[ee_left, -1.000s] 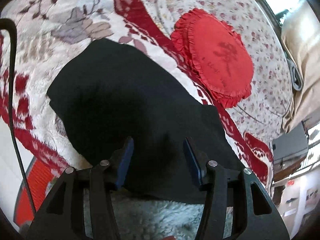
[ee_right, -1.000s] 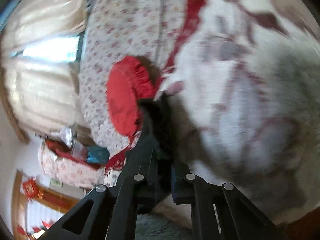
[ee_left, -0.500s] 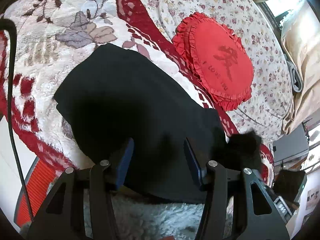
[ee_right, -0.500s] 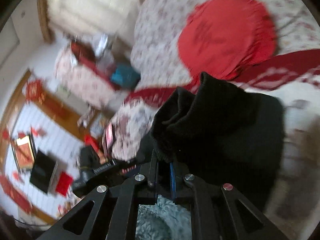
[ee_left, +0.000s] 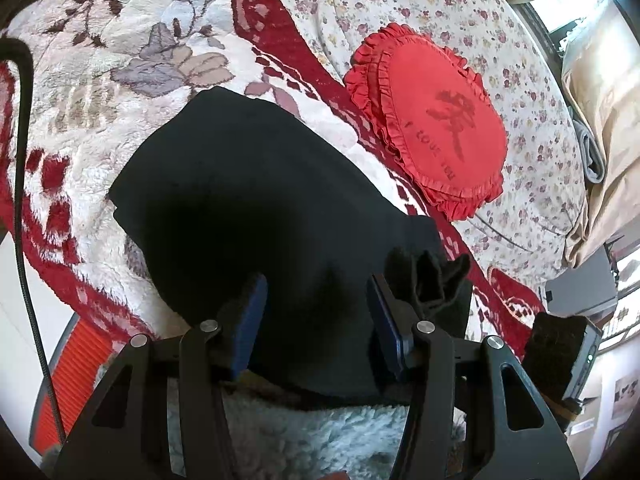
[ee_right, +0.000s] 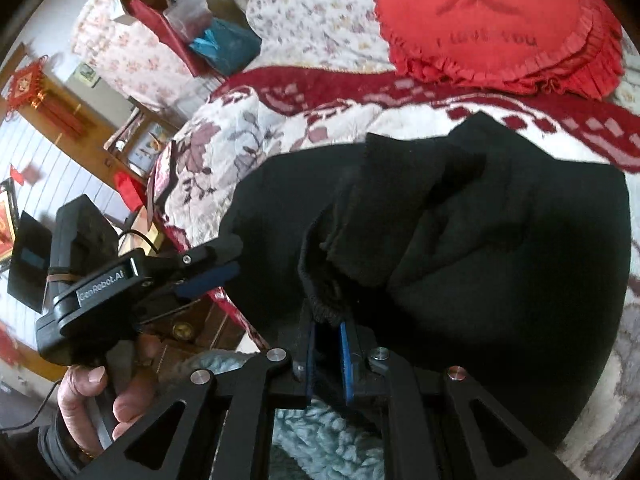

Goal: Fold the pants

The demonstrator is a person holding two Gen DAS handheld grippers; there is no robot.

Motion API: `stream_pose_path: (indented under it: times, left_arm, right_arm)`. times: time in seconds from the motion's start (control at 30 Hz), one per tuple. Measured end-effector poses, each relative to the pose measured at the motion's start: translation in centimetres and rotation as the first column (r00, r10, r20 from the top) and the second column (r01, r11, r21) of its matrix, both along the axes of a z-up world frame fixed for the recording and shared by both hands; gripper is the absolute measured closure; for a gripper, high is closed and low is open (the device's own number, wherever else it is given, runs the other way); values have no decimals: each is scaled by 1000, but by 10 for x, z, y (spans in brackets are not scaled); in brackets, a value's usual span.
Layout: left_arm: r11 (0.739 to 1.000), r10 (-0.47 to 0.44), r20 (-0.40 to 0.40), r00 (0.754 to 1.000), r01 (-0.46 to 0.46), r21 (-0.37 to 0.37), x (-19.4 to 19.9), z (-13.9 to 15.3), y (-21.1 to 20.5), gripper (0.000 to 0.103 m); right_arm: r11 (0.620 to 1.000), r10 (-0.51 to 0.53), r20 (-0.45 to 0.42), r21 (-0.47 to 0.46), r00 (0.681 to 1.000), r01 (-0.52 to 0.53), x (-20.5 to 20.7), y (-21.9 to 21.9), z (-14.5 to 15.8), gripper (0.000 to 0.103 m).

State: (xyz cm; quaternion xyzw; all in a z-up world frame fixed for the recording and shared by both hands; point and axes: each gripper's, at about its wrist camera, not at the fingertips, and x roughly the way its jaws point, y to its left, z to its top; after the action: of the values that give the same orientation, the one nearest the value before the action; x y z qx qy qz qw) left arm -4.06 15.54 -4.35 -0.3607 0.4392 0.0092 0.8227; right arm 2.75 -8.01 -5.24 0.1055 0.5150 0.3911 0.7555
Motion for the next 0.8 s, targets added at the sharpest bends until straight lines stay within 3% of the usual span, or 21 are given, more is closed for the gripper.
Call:
stream_pose_path:
  times: [0.13,0.3,0.37,0.43,0.5,0.67,0.73,0.8]
  left_arm:
    - [1000,-8,2,1000,8,-1,2,1,-2,52]
    - [997,-56,64,996,52,55,4,16,-16,52]
    - [986,-150,124,981,139,90,11,31,-34,52]
    - [962,-257,186,949,232,144,20,47,-61,52]
    - [937,-341,197,919,316,151,34,50,-82,52]
    - [886,-460,187,868,434,163,71,41,-120,52]
    - [885,-459,178,871,430,176,83,34,-124,56]
    - [884,-439,86,894,412,222,92,16,-125,73]
  right_arm:
    - [995,-16,6,99,1000,15,-15,-25,10,92]
    - [977,-151,49,162,987,141,-36,-78,20,92]
    - [961,-253,58,133,966,244,-39,-100,20,92]
    - [930,-363,63,94,930,356,-37,-123,19,91]
    - [913,-408,99,52,908,404,-31,-137,22,92]
    - [941,-305,247,-73,920,332,-5,-131,30,92]
    - [948,-235,324,-131,917,289,6,-123,27,92]
    - [951,-169,374,-183,912,251,18,-116,18,92]
